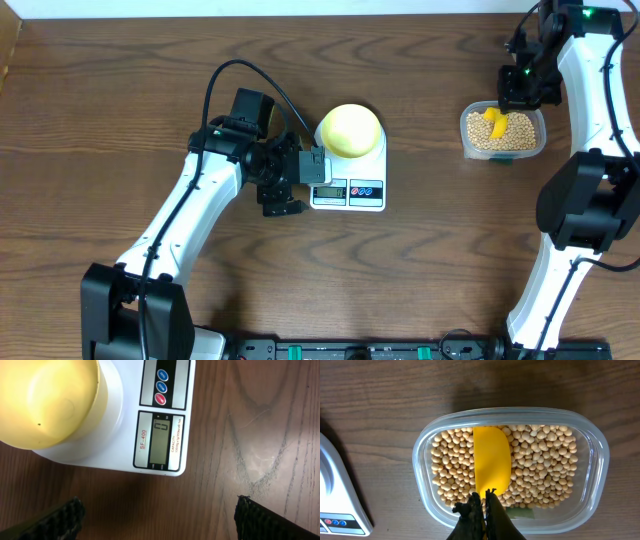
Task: Scoop item into bowl and weigh 50g on scale
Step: 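Close the right gripper on the scoop and scoop up soybeans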
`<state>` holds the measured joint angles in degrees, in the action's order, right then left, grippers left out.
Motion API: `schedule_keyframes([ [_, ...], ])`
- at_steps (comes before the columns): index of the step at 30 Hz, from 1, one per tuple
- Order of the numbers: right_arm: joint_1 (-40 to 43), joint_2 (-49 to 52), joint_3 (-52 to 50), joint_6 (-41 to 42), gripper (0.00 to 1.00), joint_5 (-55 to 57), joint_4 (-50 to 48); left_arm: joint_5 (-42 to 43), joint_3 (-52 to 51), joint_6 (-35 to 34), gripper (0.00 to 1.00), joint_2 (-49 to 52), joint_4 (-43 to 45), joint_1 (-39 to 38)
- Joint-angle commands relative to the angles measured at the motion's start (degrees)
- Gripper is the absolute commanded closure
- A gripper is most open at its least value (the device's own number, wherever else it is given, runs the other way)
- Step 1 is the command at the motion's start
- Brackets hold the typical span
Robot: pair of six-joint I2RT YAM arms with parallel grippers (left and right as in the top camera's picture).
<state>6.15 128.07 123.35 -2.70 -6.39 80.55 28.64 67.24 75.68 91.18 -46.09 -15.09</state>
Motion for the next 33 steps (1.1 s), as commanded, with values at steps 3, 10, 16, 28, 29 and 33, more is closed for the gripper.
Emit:
schedule_keyframes([
  [3,0.13,-0.44,0.02,-0.44,0.99,0.66,0.13,1.33,-0.15,0.17,0.03,-0.61,-0.13,0.28],
  [10,0.22,-1.99,0.04,-2.29,0.99,-3.41,0.74,1.33,-0.15,0.17,0.03,-0.61,-0.13,0.28],
  [16,0.28,-4.13,0.07,-2.29,0.99,-3.41,1.27,1.33,-0.15,0.17,0.03,-0.61,-0.13,0.28],
  [28,0.55,-5.73,0.55,-2.08,0.99,-3.39,1.53,1.33,-0.15,0.17,0.02,-0.61,-0.11,0.28],
  [29,0.57,-5.73,0.83,-2.08,0.99,-3.39,1.55,1.36,-0.15,0.17,0.02,-0.61,-0.11,0.28],
  [33,0.57,-5.73,1.6,-2.1,0.99,-2.93,1.7,1.33,-0.15,0.17,0.02,-0.61,-0.11,0.28],
])
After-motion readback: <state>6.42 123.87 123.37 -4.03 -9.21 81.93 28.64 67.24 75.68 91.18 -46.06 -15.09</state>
